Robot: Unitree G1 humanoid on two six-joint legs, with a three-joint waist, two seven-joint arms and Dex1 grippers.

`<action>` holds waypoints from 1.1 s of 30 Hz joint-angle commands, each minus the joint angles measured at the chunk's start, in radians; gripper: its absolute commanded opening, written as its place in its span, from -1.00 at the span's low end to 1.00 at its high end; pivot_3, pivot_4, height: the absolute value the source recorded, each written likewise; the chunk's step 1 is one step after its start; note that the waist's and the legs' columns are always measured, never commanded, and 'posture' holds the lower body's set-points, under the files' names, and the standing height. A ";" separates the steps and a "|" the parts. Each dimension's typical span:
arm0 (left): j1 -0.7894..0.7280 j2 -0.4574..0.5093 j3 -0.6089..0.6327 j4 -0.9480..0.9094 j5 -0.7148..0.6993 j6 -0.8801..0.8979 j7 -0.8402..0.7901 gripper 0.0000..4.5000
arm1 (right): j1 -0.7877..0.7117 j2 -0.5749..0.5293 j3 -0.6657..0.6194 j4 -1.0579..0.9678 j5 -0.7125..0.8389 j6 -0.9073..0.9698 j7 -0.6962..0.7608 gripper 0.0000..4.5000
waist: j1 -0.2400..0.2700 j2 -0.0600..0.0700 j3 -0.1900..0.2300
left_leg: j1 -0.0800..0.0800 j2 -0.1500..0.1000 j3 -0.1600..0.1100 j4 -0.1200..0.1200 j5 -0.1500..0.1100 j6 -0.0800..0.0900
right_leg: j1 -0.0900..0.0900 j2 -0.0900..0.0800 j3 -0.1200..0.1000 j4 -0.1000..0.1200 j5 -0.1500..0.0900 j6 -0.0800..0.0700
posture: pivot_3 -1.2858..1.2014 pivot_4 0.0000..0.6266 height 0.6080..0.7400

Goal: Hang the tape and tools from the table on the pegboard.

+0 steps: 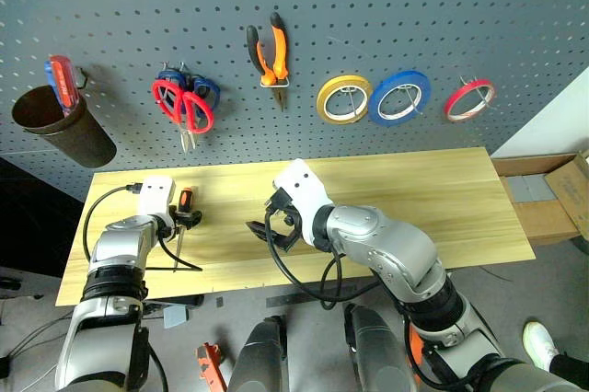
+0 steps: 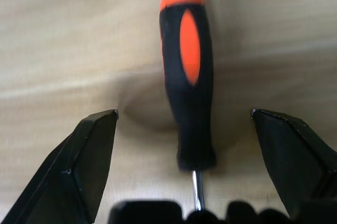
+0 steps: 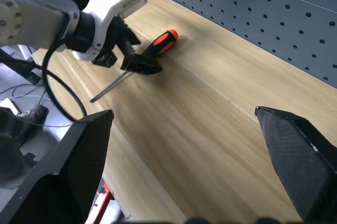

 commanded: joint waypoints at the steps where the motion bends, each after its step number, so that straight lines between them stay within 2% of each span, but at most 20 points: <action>1: -0.004 -0.011 -0.015 0.027 0.013 -0.026 0.002 0.57 | -0.007 -0.011 0.008 -0.052 -0.009 -0.009 0.016 1.00 | -0.003 0.000 0.000 | 0.000 0.000 0.000 0.000 0.000 0.000 | 0.000 0.000 0.000 0.000 0.000 0.000 | -0.05 0.18 1.00; 5: 0.031 -0.016 -0.002 -0.016 -0.001 -0.020 0.008 -0.07 | -0.030 -0.026 -0.006 -0.050 -0.014 -0.032 0.037 1.00 | -0.011 0.000 0.000 | 0.000 0.000 0.000 0.000 0.000 0.000 | 0.000 0.000 0.000 0.000 0.000 0.000 | -0.06 0.10 1.00; 8: 0.090 -0.005 0.028 -0.082 -0.015 -0.005 0.022 -0.56 | -0.048 -0.063 -0.004 -0.060 -0.022 -0.118 0.090 1.00 | -0.019 0.000 0.000 | 0.000 0.000 0.001 0.000 0.000 0.000 | 0.000 0.000 0.001 0.000 0.000 0.000 | -0.05 0.04 1.00; 9: 0.113 -0.001 0.037 -0.114 -0.019 0.003 0.024 -0.63 | -0.043 -0.077 -0.003 -0.064 -0.025 -0.172 0.115 1.00 | -0.020 0.000 0.000 | 0.000 0.000 0.001 0.000 0.000 -0.001 | -0.001 0.000 0.001 0.000 0.000 0.000 | -0.05 0.01 1.00; 14: 0.205 -0.003 0.095 -0.238 -0.047 0.033 0.054 -0.63 | -0.022 -0.145 -0.011 -0.095 -0.027 -0.377 0.241 1.00 | -0.023 -0.002 -0.002 | 0.000 0.001 0.001 -0.001 -0.002 -0.003 | -0.003 0.000 0.001 0.000 0.000 0.000 | -0.04 -0.12 1.00; 19: 0.282 -0.022 0.150 -0.391 -0.079 0.035 0.086 -0.63 | -0.026 -0.243 -0.025 -0.160 0.038 -0.440 0.429 1.00 | -0.017 -0.005 -0.005 | -0.001 0.001 0.001 -0.001 -0.002 -0.003 | -0.003 0.000 0.001 -0.002 0.000 0.000 | -0.05 -0.24 1.00; 24: 0.356 -0.028 0.159 -0.571 -0.092 0.000 0.085 -0.63 | -0.049 -0.294 -0.024 -0.159 0.041 -0.464 0.511 1.00 | -0.010 -0.010 -0.011 | -0.001 0.001 0.001 0.000 -0.002 -0.005 | -0.003 -0.001 0.000 -0.002 0.000 0.000 | -0.05 -0.35 1.00; 30: 0.454 -0.051 0.185 -0.838 -0.085 -0.189 0.097 -0.63 | -0.101 -0.333 -0.048 -0.108 0.023 -0.465 0.564 1.00 | -0.006 -0.014 -0.033 | -0.002 0.001 0.002 0.000 0.000 -0.008 | -0.003 -0.001 0.000 -0.004 0.000 0.000 | -0.03 -0.48 1.00; 33: 0.452 -0.067 0.202 -0.906 -0.100 -0.280 0.104 -0.63 | -0.140 -0.323 -0.091 -0.061 0.035 -0.447 0.554 1.00 | -0.003 -0.014 -0.047 | -0.001 0.001 0.003 0.000 0.000 -0.008 | -0.003 -0.001 -0.001 -0.004 0.000 -0.001 | -0.02 -0.52 1.00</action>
